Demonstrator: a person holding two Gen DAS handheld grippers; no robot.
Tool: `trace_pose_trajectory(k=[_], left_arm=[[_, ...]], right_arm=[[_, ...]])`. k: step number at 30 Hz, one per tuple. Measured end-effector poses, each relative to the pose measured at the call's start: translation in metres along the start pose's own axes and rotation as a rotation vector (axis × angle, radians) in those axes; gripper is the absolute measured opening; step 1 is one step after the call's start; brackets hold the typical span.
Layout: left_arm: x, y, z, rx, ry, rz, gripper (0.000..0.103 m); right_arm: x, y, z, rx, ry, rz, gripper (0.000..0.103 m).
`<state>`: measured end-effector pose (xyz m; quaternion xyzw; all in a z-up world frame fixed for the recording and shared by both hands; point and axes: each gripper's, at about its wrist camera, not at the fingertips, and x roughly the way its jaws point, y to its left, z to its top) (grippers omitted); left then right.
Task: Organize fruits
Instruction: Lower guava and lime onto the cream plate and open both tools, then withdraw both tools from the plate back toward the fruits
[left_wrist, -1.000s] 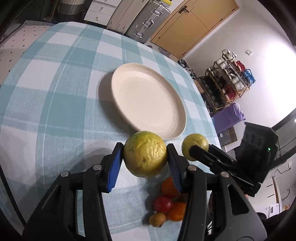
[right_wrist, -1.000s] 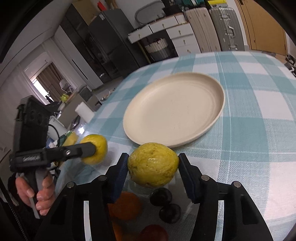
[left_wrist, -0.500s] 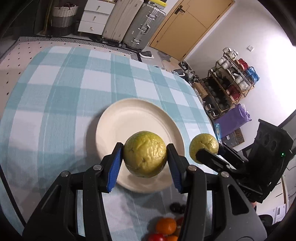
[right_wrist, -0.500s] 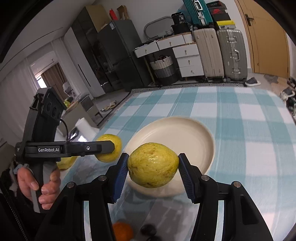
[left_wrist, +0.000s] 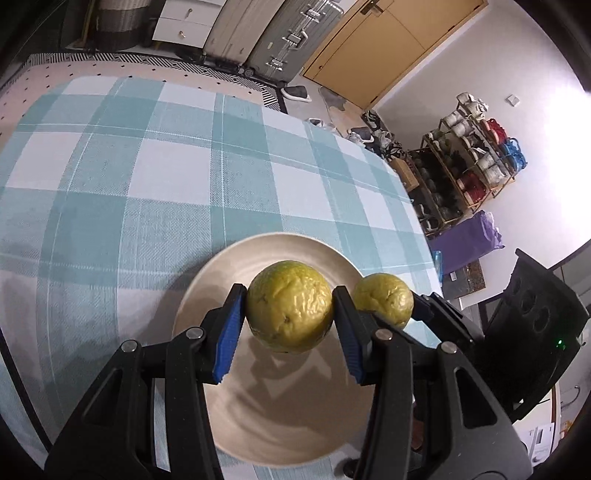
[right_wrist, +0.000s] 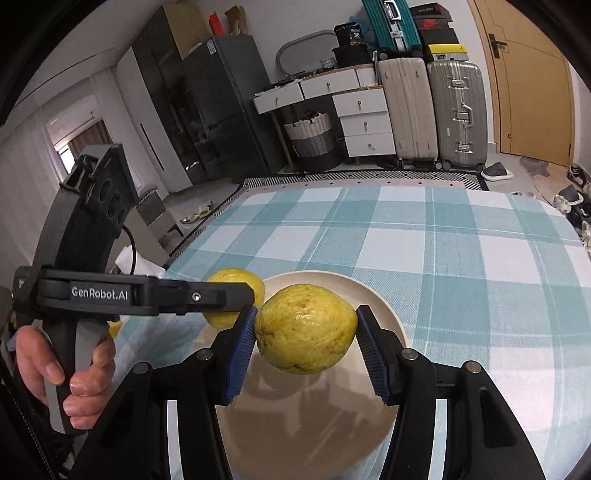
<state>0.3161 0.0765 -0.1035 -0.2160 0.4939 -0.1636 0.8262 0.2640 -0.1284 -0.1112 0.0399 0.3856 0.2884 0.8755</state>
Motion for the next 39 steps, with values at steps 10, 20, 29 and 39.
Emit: trace_pose_trajectory(k=[10,20,29,39], left_arm=[[0.037,0.004,0.017,-0.011,0.045,-0.010,0.045],[0.032,-0.001,0.022,-0.026,0.022,-0.004,0.060],[-0.013,-0.003,-0.006,-0.053,-0.034,0.061,0.075],[-0.062,-0.016,-0.058,-0.001,-0.125,0.197,0.080]], right_arm=[[0.037,-0.009,-0.004,0.001,0.060,0.006,0.055],[0.036,-0.015,-0.002,0.024,0.030,0.002,0.073],[-0.019,-0.011,-0.006,0.022,-0.075,-0.024,0.086],[-0.082,0.013,-0.033,0.003,-0.167,-0.075,0.101]])
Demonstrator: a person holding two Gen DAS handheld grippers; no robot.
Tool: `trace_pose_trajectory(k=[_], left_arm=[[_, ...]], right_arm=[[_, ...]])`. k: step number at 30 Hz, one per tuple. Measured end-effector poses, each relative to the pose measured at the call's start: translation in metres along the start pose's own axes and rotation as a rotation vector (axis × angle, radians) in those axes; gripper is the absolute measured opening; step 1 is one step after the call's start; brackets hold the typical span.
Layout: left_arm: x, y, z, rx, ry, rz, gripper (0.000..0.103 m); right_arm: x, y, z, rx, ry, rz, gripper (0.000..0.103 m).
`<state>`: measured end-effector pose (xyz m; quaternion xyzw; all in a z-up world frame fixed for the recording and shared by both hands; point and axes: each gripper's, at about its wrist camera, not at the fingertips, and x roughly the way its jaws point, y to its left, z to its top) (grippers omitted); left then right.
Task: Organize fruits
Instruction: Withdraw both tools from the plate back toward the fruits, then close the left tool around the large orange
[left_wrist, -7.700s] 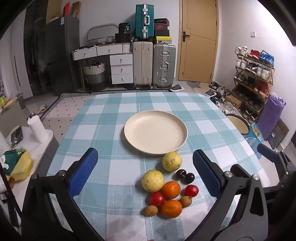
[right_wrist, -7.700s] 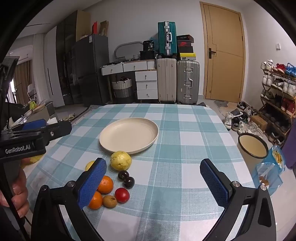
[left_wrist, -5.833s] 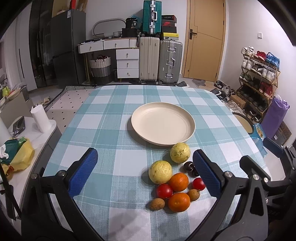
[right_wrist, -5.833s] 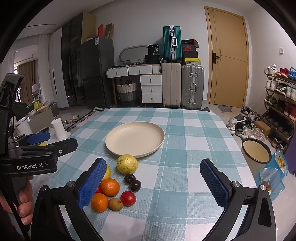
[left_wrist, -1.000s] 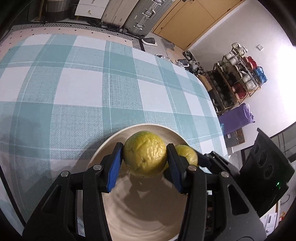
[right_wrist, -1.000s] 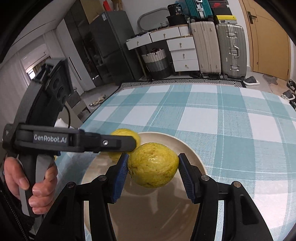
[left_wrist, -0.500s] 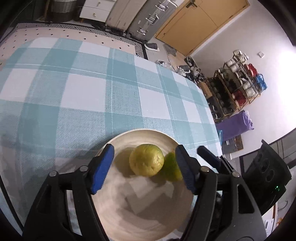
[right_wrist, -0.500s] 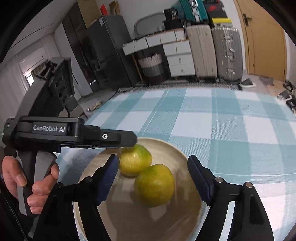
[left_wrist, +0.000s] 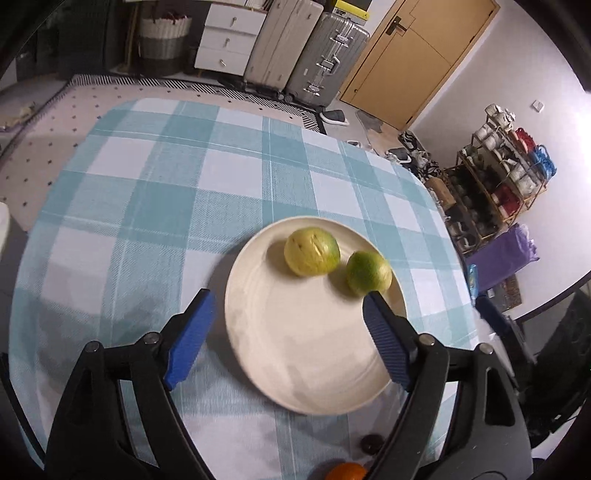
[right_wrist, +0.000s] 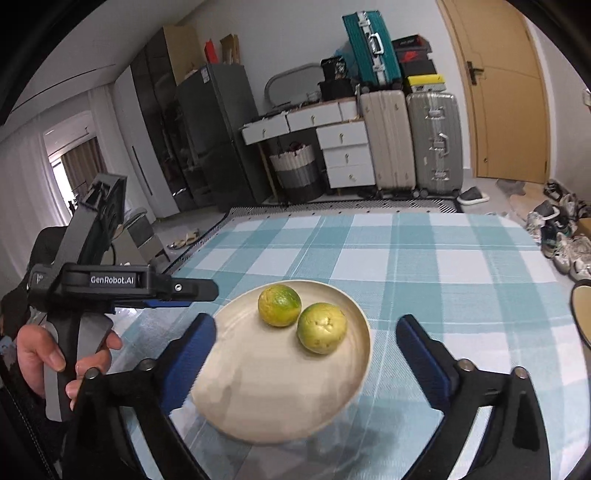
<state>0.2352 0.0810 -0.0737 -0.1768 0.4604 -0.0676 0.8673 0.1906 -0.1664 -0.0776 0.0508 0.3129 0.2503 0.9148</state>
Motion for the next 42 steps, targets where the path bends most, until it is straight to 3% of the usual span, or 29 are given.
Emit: trace_pose_trajectory(k=[17,21,24,37,42], left_arm=[[-0.059,-0.052,-0.072,0.165,-0.122,0.116,0.084],[-0.070,-0.057,-0.086,0.190,-0.153,0.160,0.093],[-0.079,-0.057,-0.096,0.183,-0.170,0.164,0.101],[-0.090,-0.054,-0.140,0.182,-0.202,0.158,0.102],[-0.085,-0.051,-0.157,0.183,-0.167,0.138,0.102]], right_arm=[[-0.065,0.026,-0.031,-0.006,-0.092,-0.021,0.103],[-0.073,0.030,-0.038,-0.007,-0.100,-0.016,0.103],[-0.082,0.032,-0.045,-0.002,-0.126,-0.023,0.103],[-0.098,0.040,-0.076,0.009,-0.090,0.001,0.103],[-0.105,0.040,-0.092,0.017,-0.076,0.002,0.103]])
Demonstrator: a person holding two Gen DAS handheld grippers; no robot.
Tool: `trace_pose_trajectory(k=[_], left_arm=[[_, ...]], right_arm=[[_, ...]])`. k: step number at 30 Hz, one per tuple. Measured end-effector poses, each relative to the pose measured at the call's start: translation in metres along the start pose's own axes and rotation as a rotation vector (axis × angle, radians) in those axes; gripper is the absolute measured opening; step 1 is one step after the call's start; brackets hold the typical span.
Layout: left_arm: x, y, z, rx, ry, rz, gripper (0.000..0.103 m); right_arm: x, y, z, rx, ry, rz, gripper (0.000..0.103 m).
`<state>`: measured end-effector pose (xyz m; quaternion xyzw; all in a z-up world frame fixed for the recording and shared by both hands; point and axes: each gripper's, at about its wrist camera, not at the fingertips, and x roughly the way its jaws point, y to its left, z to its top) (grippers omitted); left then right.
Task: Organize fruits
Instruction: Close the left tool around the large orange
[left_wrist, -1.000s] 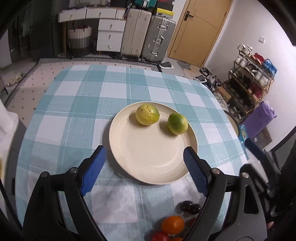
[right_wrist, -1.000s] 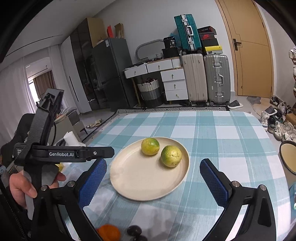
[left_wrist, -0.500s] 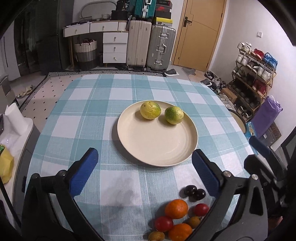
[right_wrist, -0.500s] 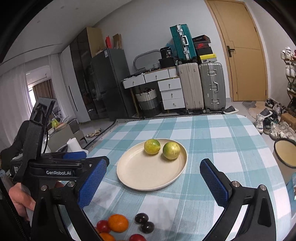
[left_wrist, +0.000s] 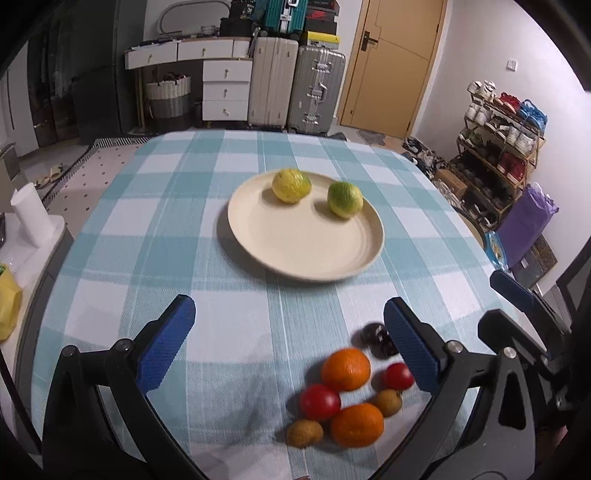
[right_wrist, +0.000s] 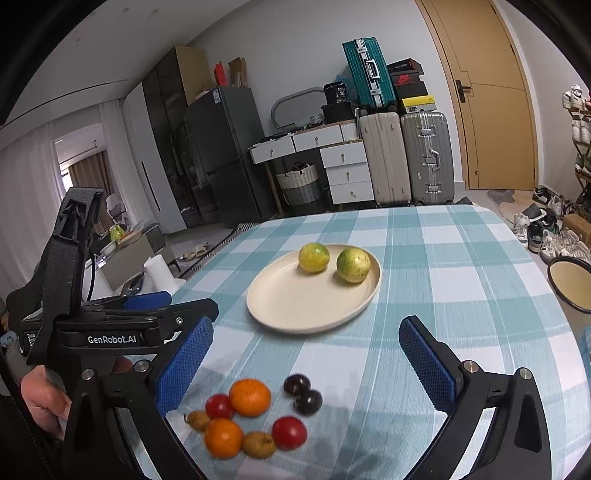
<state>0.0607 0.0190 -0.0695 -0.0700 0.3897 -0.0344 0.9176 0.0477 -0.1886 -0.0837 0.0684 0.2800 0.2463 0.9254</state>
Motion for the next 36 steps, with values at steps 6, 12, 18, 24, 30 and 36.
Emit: trace_pose_trajectory(k=[6,12,18,24,30,36], left_arm=[[0.007,-0.004,-0.021,0.030,0.054,-0.032,0.102],[0.023,-0.011,-0.031,0.081,0.115,-0.030,0.102],[0.037,-0.022,-0.031,0.130,0.173,-0.076,0.102],[0.051,-0.029,-0.030,0.161,0.229,-0.133,0.101],[0.058,-0.035,-0.031,0.197,0.259,-0.187,0.087],[0.066,-0.031,-0.031,0.168,0.299,-0.267,0.065]], right_arm=[[-0.003,-0.005,-0.014,0.025,0.022,-0.004,0.103],[-0.005,-0.009,-0.029,0.029,0.050,-0.015,0.103],[-0.006,-0.013,-0.041,0.035,0.079,-0.025,0.103],[-0.007,-0.019,-0.045,0.063,0.086,-0.029,0.103],[-0.004,-0.023,-0.046,0.081,0.095,-0.024,0.103],[-0.002,-0.026,-0.048,0.095,0.106,-0.019,0.103]])
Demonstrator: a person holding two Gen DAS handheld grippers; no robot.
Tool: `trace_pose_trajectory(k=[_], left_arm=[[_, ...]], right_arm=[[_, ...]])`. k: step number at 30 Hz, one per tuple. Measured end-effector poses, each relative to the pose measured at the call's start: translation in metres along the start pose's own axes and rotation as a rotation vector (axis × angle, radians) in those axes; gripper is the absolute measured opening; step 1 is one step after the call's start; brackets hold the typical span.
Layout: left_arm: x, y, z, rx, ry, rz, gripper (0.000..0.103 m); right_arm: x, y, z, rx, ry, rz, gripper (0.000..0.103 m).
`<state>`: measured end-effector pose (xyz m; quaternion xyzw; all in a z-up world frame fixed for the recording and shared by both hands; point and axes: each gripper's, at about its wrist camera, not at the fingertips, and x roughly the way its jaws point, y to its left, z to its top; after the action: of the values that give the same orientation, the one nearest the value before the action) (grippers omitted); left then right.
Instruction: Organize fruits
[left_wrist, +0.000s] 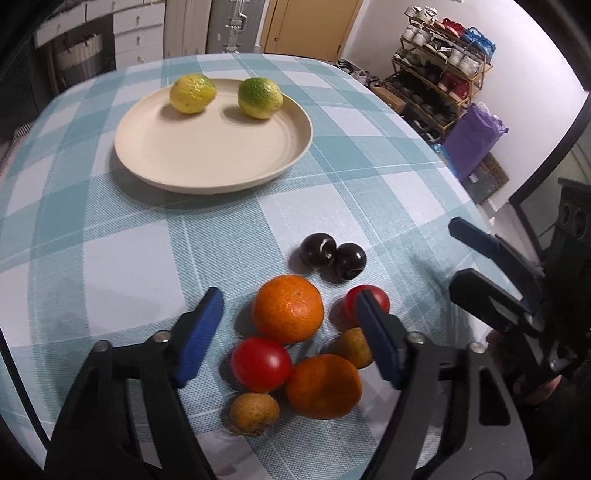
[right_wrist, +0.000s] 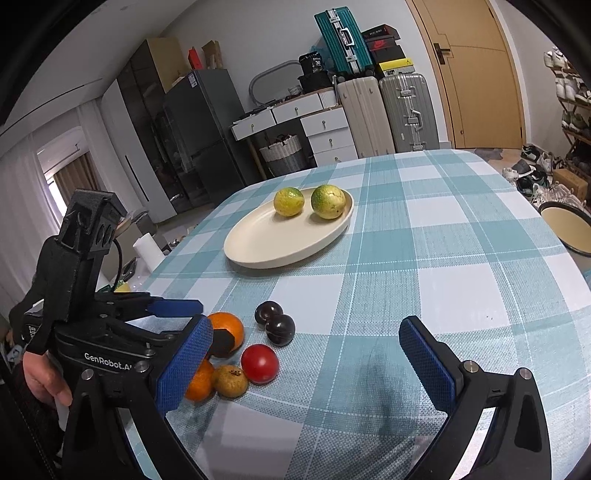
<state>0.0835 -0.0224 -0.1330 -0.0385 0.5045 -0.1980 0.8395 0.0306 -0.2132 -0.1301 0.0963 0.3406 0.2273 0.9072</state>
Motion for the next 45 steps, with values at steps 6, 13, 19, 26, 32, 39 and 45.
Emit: trace_pose_trajectory(k=[6,13,19,26,32,39,45], left_arm=[[0.007,0.009,0.001,-0.025,0.040,-0.081,0.042],[0.008,0.019,0.001,-0.062,0.030,-0.112,0.035],[-0.002,0.024,0.004,-0.086,-0.005,-0.108,0.035],[-0.025,0.035,0.005,-0.127,-0.056,-0.109,0.035],[-0.043,0.044,0.000,-0.151,-0.091,-0.101,0.035],[-0.061,0.059,-0.009,-0.185,-0.120,-0.092,0.035],[-0.070,0.071,-0.019,-0.211,-0.137,-0.093,0.035]], right_arm=[[0.001,-0.004,-0.001,0.017,0.005,0.009,0.103],[0.002,-0.006,-0.002,0.031,0.011,0.014,0.103],[0.002,-0.005,-0.002,0.027,0.017,0.014,0.103],[-0.002,0.012,-0.004,-0.028,0.029,0.053,0.103],[-0.001,0.036,-0.011,-0.113,0.062,0.102,0.103],[-0.001,0.069,-0.019,-0.232,0.083,0.153,0.103],[0.009,0.094,-0.027,-0.365,0.125,0.110,0.103]])
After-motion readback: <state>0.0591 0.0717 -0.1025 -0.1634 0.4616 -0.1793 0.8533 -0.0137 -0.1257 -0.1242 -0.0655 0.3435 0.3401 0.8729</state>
